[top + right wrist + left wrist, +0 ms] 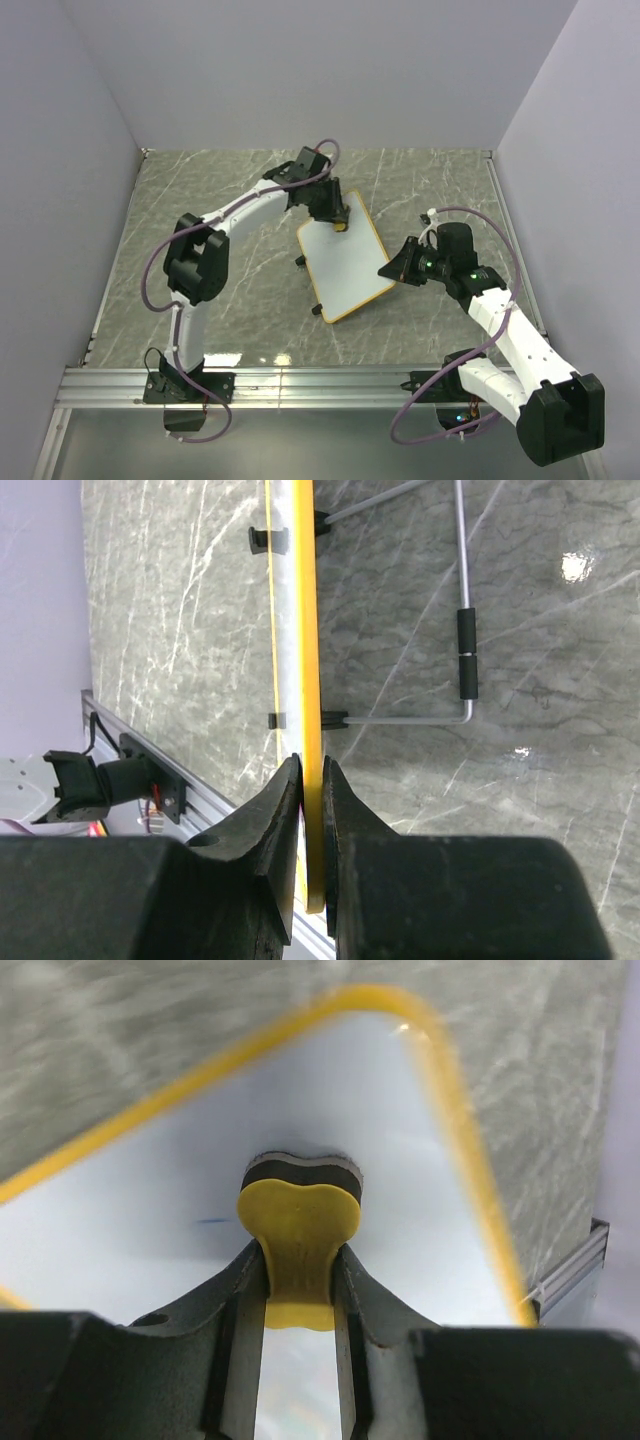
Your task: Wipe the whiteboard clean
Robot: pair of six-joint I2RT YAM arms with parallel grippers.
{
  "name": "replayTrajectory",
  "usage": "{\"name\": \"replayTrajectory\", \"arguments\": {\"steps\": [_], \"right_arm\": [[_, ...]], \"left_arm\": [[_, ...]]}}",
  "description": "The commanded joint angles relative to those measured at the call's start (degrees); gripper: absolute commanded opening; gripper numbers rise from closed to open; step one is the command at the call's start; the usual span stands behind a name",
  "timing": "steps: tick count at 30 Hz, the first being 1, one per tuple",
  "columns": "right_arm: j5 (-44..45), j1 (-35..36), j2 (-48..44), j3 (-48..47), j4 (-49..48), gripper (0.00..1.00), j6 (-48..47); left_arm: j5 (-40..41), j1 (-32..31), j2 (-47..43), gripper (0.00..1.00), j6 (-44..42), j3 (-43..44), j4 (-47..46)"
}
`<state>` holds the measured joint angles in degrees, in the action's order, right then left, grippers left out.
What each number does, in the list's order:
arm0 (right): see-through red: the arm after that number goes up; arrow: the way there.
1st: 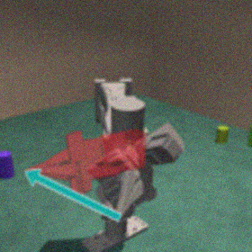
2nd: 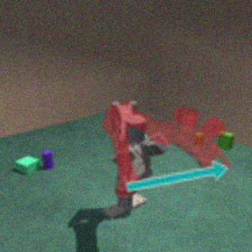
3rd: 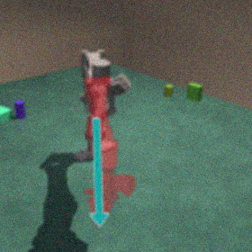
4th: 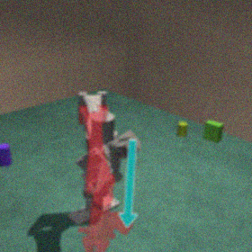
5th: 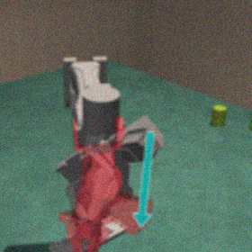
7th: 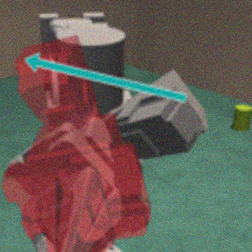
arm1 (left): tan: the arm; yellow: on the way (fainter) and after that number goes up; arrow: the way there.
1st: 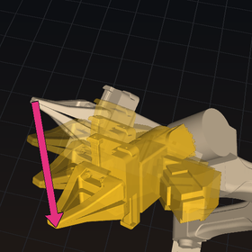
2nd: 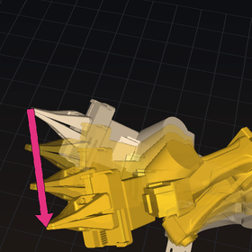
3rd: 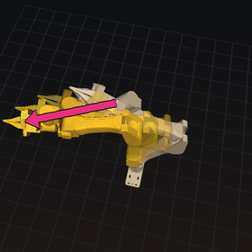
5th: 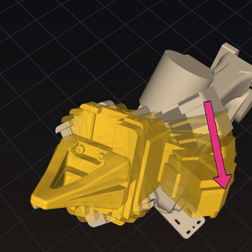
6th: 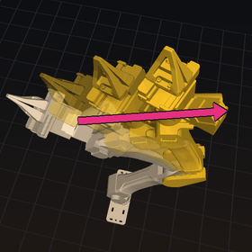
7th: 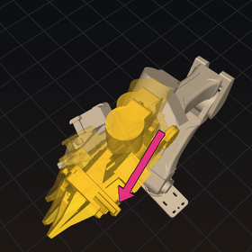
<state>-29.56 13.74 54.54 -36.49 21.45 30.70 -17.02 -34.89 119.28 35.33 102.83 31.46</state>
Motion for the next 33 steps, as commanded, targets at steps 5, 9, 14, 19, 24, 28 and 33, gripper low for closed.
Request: {"name": "replayTrajectory", "arguments": {"steps": [5,9,14,19,24,28,33], "right_arm": [[5.5,0.1,-1.5,0.2,5.5,0.0,-2.8],[5.5,0.1,-1.6,0.2,5.8,0.0,-2.8],[5.5,0.0,-1.3,-0.1,5.8,0.0,-3.0],[5.4,0.1,-1.0,-0.1,5.6,0.0,-3.0],[5.4,0.1,-1.1,-0.2,5.7,0.0,-3.0],[5.7,0.1,-1.5,-0.2,6.0,0.0,-2.9],[5.8,0.1,-2.2,-0.2,6.4,0.0,-2.7]], "left_arm": [[1.0,7.2,-0.7,0.0,0.0,-12.6,-2.6],[2.4,7.7,0.3,0.0,-1.5,-10.8,-0.5],[2.8,6.4,0.0,0.0,-2.3,-4.8,1.8],[1.5,2.5,2.9,0.0,-3.3,6.8,5.2],[1.0,0.0,6.3,0.0,-2.5,13.7,7.5],[1.2,-0.3,5.5,0.0,-1.9,10.7,5.8],[2.3,1.5,3.5,0.0,-1.9,4.2,3.2]]}}
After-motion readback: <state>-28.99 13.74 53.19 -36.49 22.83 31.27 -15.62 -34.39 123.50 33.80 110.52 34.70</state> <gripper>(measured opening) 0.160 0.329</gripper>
